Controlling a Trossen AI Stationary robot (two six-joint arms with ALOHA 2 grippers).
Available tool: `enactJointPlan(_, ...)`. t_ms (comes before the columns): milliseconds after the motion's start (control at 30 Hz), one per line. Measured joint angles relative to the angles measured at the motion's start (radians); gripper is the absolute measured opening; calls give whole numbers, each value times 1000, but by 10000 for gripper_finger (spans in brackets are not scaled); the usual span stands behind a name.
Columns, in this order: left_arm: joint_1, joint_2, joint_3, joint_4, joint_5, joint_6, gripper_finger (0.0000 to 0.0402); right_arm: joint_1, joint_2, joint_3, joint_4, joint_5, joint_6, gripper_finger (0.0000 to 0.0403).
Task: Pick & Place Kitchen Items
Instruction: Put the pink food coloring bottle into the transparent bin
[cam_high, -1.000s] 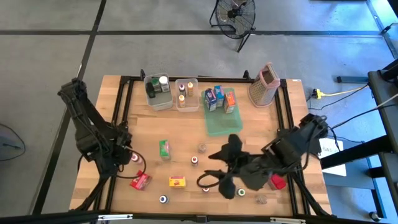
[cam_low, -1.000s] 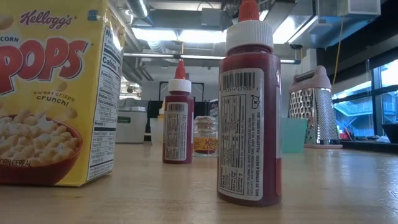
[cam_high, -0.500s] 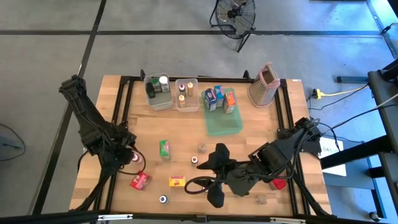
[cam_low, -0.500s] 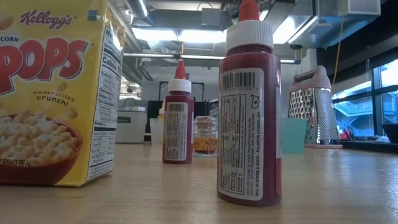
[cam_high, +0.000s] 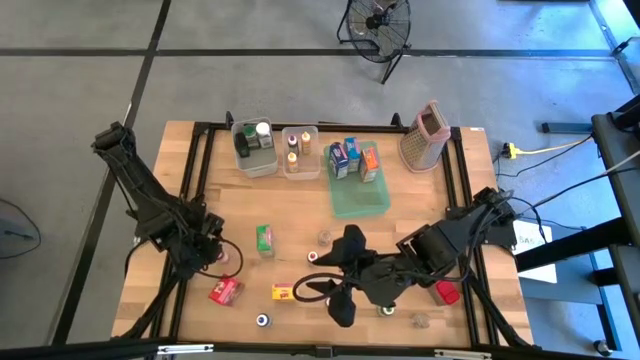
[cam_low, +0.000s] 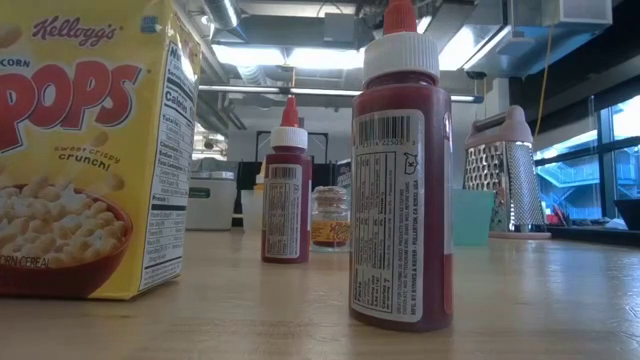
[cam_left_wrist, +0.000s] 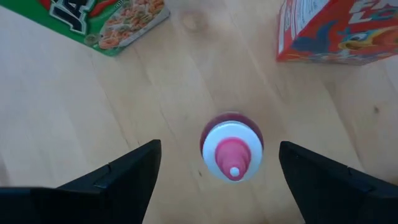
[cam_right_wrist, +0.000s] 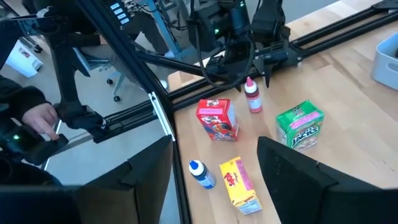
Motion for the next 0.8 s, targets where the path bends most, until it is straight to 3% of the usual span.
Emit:
enactJointPlan(467, 49, 58, -22, 87, 81, 26, 322, 0, 0, 0, -2, -17, 0, 238)
enactJointPlan(800, 55, 112, -22, 84, 75, 10, 305, -2, 0, 0, -2, -35, -37, 238)
